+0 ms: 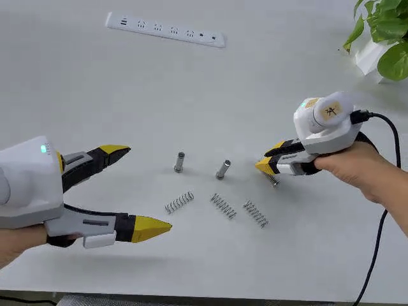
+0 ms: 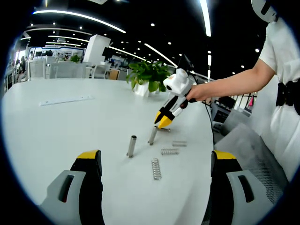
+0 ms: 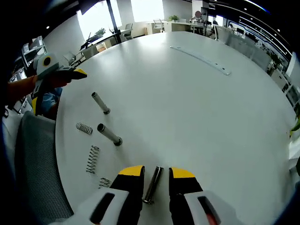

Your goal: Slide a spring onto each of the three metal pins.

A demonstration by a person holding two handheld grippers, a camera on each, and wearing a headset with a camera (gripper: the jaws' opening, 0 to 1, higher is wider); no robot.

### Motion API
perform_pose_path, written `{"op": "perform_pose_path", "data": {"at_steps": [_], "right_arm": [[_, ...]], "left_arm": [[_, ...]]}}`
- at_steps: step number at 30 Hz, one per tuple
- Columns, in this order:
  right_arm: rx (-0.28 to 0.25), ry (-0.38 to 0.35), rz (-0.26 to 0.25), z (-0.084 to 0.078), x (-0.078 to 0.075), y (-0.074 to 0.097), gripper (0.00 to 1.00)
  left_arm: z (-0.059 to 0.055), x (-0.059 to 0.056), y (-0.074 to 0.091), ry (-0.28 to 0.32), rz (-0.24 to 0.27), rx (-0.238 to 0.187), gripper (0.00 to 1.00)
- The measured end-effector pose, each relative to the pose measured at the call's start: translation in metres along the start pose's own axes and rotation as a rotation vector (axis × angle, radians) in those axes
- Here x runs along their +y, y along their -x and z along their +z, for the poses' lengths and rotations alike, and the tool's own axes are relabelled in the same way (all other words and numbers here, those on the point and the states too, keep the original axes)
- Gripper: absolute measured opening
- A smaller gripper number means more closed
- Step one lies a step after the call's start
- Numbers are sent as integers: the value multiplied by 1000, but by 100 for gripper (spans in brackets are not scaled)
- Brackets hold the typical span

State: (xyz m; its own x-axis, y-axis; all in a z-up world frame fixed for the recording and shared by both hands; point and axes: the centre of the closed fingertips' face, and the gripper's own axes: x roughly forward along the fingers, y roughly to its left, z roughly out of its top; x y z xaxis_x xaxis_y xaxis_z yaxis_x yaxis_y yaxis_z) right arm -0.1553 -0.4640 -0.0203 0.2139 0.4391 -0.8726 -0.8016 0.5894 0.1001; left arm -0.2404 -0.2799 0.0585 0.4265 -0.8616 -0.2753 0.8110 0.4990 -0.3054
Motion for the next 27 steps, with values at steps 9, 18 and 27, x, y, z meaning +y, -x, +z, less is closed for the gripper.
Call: {"op": "perform_pose_path", "data": {"at_steps": [9,18,27], "right_arm": [[52,-14,15,-6,3,-4,14],[85,-14,20,-8,6,-9,9],[96,-5,12,-10,3,-10,7]], "left_arm": [[-1,0,-2,2,-4,2,96],[-3,-1,-3,6,-8,6,96],[-1,-1,-3,11,-5,0,95]]}}
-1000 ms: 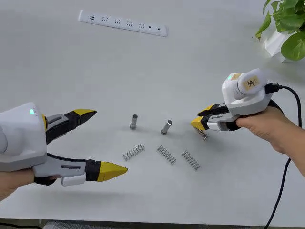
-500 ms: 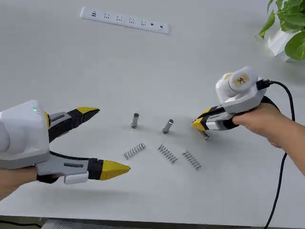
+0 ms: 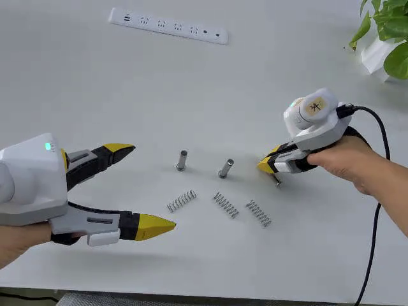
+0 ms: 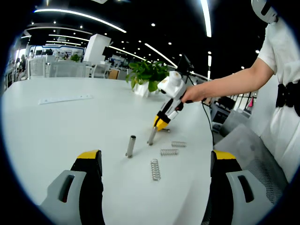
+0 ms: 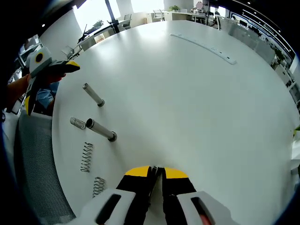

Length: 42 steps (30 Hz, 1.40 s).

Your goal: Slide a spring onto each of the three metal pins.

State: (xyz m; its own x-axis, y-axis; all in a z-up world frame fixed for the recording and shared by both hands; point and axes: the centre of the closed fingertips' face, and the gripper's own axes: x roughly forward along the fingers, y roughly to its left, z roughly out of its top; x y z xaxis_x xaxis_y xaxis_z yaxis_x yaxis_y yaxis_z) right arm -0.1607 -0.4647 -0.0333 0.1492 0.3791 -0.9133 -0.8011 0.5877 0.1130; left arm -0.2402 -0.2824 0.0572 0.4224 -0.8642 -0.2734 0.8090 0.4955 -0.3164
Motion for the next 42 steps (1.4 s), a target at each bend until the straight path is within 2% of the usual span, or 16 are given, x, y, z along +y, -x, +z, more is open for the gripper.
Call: {"op": "perform_pose_path", "data": {"at_steps": [23,37,42], "right_arm": [[24,19,-17,-2,-3,-2,5],[-31,29,-30,5,7,18,5],[-49,31,-39,3,3,21,5]], "left_arm": [[3,-2,-2,5,-9,-5,94],[1,-3,-1,-3,-7,1,94],[0,-2,0,-5,-6,4,94]]}}
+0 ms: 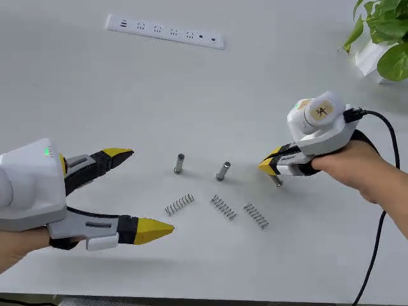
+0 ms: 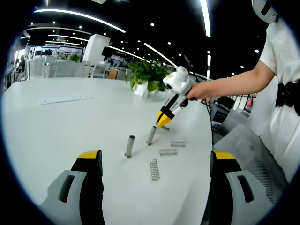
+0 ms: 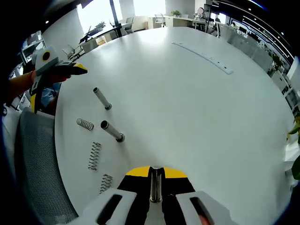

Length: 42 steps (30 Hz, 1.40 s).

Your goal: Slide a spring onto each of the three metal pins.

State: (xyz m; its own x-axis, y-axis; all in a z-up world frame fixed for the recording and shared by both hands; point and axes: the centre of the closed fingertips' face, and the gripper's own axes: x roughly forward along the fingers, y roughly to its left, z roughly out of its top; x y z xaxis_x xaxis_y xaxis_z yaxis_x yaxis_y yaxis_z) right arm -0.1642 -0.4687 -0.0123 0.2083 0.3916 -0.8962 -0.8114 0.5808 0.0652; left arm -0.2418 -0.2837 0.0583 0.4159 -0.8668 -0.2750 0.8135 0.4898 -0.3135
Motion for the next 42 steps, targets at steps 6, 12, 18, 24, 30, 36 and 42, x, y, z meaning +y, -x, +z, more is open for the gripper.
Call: {"op": "perform_pose_path", "data": {"at_steps": [6,12,18,24,30,36,42], "right_arm": [[-25,-14,-8,-1,3,8,5],[-46,-24,-19,-3,3,16,5],[-64,-38,-27,-4,5,21,5],[-81,-51,-37,-8,4,26,5],[-98,-62,-49,-13,2,29,5],[-118,-75,-59,-15,4,31,5],[-144,-88,-65,-16,5,31,4]], "left_arm": [[-1,0,0,-6,1,8,94],[-2,1,1,-24,1,18,95],[-5,1,0,-39,-2,37,95],[-8,1,1,-63,1,57,95],[-12,0,1,-79,-1,75,96],[-15,-1,1,-101,-3,96,96],[-16,-2,2,-99,-5,99,95]]}}
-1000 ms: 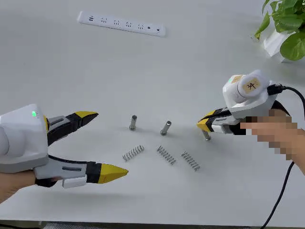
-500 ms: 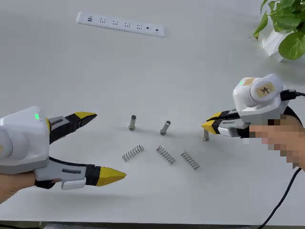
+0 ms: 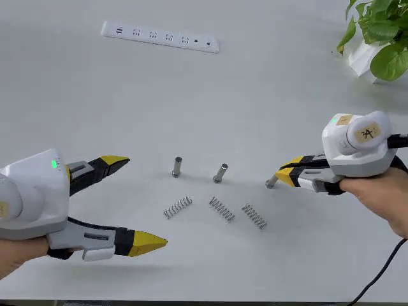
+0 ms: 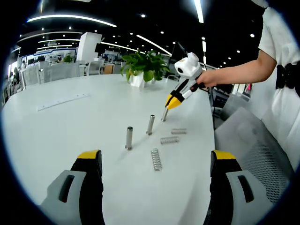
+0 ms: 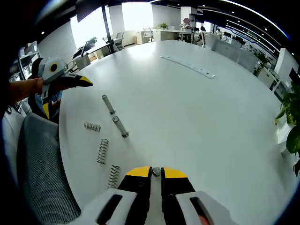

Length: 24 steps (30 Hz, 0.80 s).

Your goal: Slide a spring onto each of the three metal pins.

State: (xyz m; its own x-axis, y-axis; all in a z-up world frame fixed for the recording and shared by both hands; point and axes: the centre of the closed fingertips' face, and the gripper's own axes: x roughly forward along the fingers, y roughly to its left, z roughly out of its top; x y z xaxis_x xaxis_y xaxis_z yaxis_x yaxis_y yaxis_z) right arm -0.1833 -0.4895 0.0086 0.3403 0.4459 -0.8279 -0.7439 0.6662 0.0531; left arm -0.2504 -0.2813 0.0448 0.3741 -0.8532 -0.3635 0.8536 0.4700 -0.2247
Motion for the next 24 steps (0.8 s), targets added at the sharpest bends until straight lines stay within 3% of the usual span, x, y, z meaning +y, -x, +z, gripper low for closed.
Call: {"op": "perform_pose_path", "data": {"at_steps": [9,24], "right_arm": [[-32,5,-8,1,-5,-3,4],[-64,27,-6,14,10,-4,4]], "left_arm": [[1,0,0,4,0,-2,95],[0,-1,-3,6,-5,2,95]]}}
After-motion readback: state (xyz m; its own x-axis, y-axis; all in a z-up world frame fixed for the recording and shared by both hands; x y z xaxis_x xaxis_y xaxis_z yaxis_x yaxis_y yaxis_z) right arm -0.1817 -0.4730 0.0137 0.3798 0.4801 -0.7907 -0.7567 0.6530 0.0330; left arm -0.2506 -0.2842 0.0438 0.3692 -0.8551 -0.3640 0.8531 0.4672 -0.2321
